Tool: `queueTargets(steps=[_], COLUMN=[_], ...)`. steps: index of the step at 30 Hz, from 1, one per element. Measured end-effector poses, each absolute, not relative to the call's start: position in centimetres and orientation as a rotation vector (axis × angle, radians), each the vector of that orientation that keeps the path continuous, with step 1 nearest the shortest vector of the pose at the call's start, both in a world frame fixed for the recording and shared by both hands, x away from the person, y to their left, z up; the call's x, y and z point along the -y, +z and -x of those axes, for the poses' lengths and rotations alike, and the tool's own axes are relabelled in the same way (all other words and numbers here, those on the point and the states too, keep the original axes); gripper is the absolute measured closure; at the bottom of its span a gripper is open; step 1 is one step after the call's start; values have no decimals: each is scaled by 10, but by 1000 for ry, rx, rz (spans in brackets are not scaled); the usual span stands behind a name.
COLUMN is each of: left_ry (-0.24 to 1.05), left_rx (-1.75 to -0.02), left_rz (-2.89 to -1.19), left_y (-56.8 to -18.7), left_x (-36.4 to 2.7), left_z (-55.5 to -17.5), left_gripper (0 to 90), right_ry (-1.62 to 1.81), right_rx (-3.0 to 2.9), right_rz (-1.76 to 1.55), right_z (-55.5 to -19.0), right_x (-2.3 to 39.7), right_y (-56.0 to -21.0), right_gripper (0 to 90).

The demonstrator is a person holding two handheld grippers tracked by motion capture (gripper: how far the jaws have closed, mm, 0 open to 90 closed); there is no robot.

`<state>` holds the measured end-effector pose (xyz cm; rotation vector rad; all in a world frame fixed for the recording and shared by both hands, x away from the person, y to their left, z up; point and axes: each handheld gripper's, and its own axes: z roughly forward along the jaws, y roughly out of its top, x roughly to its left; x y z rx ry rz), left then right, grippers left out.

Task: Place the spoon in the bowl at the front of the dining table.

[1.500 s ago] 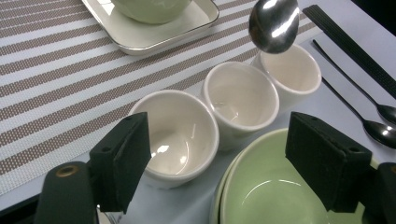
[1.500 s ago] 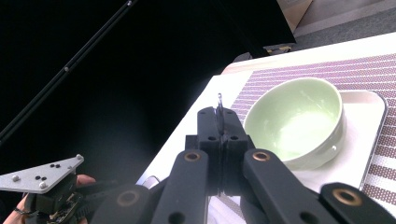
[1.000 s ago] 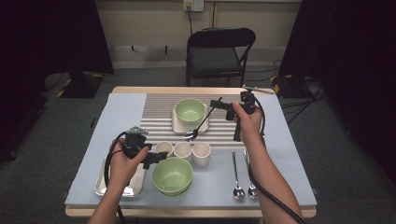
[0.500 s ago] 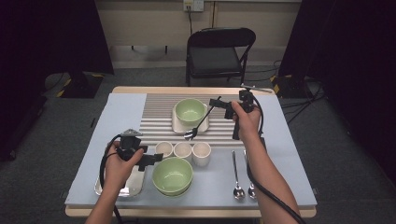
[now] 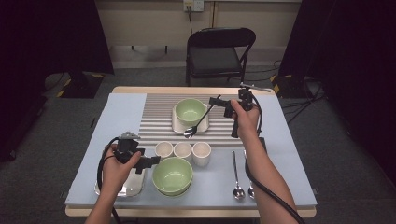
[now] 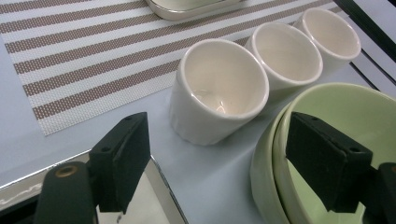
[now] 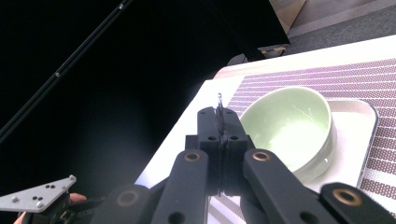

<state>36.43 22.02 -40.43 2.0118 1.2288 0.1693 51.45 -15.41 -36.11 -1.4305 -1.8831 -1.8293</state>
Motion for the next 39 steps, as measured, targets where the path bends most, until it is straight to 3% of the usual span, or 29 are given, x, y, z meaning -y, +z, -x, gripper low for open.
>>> queueTargets(steps=[39], left_ry=[175], left_rx=[-1228], left_rz=[-1989], left_y=[-401], left_x=[-237], left_z=[-357], left_gripper=[216], right_ry=[-1838], right_rx=[1867], right_rz=[1486], right_z=[-531], right_x=[164], right_y=[-361], right_gripper=[898])
